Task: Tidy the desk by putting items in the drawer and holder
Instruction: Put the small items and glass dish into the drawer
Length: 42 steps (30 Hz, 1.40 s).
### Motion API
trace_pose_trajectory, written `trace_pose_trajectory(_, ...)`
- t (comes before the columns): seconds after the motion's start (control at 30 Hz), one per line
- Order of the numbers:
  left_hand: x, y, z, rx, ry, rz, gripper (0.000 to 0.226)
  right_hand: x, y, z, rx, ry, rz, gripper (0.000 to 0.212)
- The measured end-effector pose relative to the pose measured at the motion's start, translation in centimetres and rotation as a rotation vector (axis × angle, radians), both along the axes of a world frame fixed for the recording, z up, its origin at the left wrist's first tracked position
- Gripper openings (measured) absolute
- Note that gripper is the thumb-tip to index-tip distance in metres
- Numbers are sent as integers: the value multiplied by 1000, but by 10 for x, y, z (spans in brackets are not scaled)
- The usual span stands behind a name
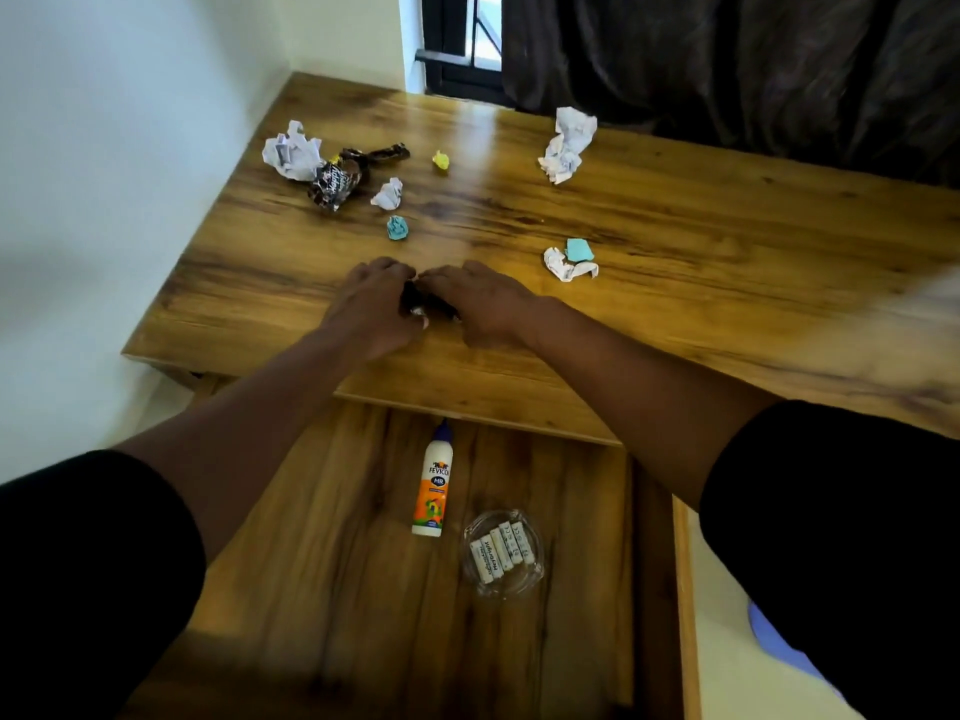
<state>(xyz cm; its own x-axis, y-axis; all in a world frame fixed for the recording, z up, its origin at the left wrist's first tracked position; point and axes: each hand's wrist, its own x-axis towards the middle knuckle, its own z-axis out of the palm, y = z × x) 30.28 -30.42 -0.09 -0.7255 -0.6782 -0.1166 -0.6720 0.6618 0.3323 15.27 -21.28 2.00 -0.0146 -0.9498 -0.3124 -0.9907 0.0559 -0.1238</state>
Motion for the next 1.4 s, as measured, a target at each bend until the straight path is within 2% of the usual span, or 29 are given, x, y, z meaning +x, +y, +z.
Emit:
trace_pose_trajectory(0.13, 2, 0, 0, 8, 24, 7, 65, -4, -2, -5, -43, -74, -3, 74)
trace_pose_trajectory(0.23, 7, 8, 5, 0, 37, 9, 63, -5, 6, -6, -78, -140, -45, 76)
trace_pose_trajectory(0.4, 31, 46, 12, 74, 185, -15, 60, 10, 51, 2, -163, -268, -165, 74)
trace_pose_trajectory(0.5, 54, 69, 7, 104, 191, -81, 66, 32, 90, 6, -258, -337, -196, 68)
trace_pose_trajectory(0.73, 130, 137, -10, 113, 170, -261, 77, 104, 173, -2, -199, -493, -278, 89)
trace_pose_trajectory(0.83, 160, 161, -22, 151, 125, -279, 79, 136, 203, -22, -153, -458, -338, 88)
trace_pose_trajectory(0.97, 190, 180, -42, 189, 89, -391, 63, 173, 228, -57, -115, -379, -346, 65)
trace_pose_trajectory(1.03, 197, 183, -53, 238, 56, -384, 59, 187, 233, -71, -79, -386, -339, 58)
trace_pose_trajectory(1.17, 201, 188, -71, 243, 5, -383, 49, 203, 239, -90, -32, -332, -341, 65)
trace_pose_trajectory(1.3, 208, 192, -84, 254, -49, -379, 50, 210, 244, -103, -16, -252, -318, 58)
trace_pose_trajectory(1.4, 211, 195, -88, 241, -25, -355, 49, 212, 246, -111, -6, -201, -308, 60)
